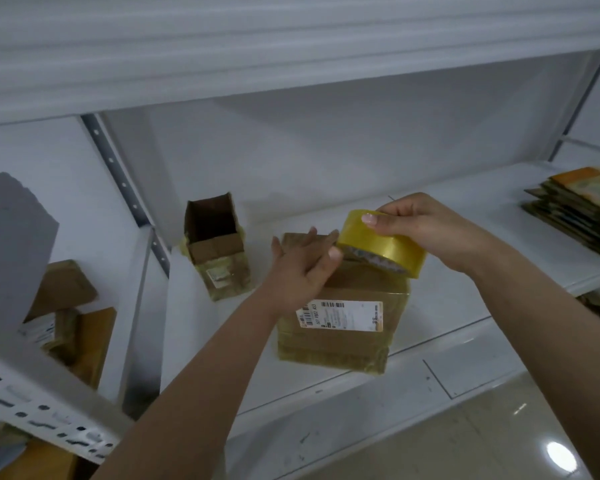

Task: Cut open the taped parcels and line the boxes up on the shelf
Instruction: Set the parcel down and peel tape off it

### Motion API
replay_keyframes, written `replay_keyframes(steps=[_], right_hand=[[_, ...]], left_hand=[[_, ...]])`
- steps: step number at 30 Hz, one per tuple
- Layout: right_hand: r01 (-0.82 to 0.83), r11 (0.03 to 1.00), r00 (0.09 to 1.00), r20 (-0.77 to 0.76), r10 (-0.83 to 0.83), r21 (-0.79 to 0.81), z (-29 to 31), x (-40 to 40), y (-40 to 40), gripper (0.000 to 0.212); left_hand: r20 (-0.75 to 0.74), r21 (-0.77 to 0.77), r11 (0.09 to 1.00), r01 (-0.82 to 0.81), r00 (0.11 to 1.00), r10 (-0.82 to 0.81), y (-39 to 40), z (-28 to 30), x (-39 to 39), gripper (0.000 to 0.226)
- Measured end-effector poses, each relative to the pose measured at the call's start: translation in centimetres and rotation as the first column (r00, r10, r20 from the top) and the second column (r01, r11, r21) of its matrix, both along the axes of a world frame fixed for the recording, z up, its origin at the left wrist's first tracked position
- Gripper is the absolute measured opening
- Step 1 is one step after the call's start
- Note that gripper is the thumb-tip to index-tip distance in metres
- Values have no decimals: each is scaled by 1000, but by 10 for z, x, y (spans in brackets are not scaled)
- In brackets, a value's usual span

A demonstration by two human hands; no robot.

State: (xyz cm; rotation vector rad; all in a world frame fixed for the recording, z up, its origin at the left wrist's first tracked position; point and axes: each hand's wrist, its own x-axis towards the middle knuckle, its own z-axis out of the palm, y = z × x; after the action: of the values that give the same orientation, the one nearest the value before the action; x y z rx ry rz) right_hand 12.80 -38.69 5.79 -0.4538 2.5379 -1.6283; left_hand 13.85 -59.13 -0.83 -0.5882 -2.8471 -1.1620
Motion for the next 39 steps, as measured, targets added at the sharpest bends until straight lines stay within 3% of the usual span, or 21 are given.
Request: replay_keyframes(steps=[3, 6, 12, 16, 20, 26, 28, 32, 36, 39], right_hand=[[-20, 1000, 1000, 3, 20, 15, 1, -1, -1, 58], [-32, 998, 999, 7, 31, 54, 1, -1, -4, 42], [-31, 997, 999, -32, 33, 74, 2, -4, -9, 49], [-47, 995, 998, -45, 51, 88, 2, -7, -10, 61], [-154, 983, 988, 26, 152, 104, 4, -7, -2, 47], [-124, 986, 991, -29, 128, 110, 15, -11, -10, 67], [-96, 987, 994, -37, 101, 126, 18, -15, -14, 57], [10, 952, 1000, -25, -3, 305, 20, -27, -5, 53], [-56, 963, 997, 66, 40, 265, 22, -27, 4, 68], [-102, 972, 992, 97, 83, 214, 21, -28, 12, 70]], left_hand=[[275, 335, 929, -158, 959, 64, 5, 8, 7, 66], [224, 413, 903, -120, 974, 27, 5, 15, 2, 41], [-5, 393, 916, -75, 996, 84, 9, 13, -6, 56], [-202, 284, 943, -175, 950, 237, 13, 9, -8, 45], [-271, 266, 926, -267, 901, 338, 11, 4, -17, 45], [-327, 266, 913, -311, 862, 388, 11, -9, -22, 45], [-257, 363, 879, -309, 874, 413, 7, -14, -24, 45], [-45, 556, 767, -321, 909, 414, 5, -15, -26, 41], [193, 740, 600, -304, 950, 244, 1, -9, -25, 46], [282, 826, 471, -310, 950, 132, -8, -3, -23, 54]])
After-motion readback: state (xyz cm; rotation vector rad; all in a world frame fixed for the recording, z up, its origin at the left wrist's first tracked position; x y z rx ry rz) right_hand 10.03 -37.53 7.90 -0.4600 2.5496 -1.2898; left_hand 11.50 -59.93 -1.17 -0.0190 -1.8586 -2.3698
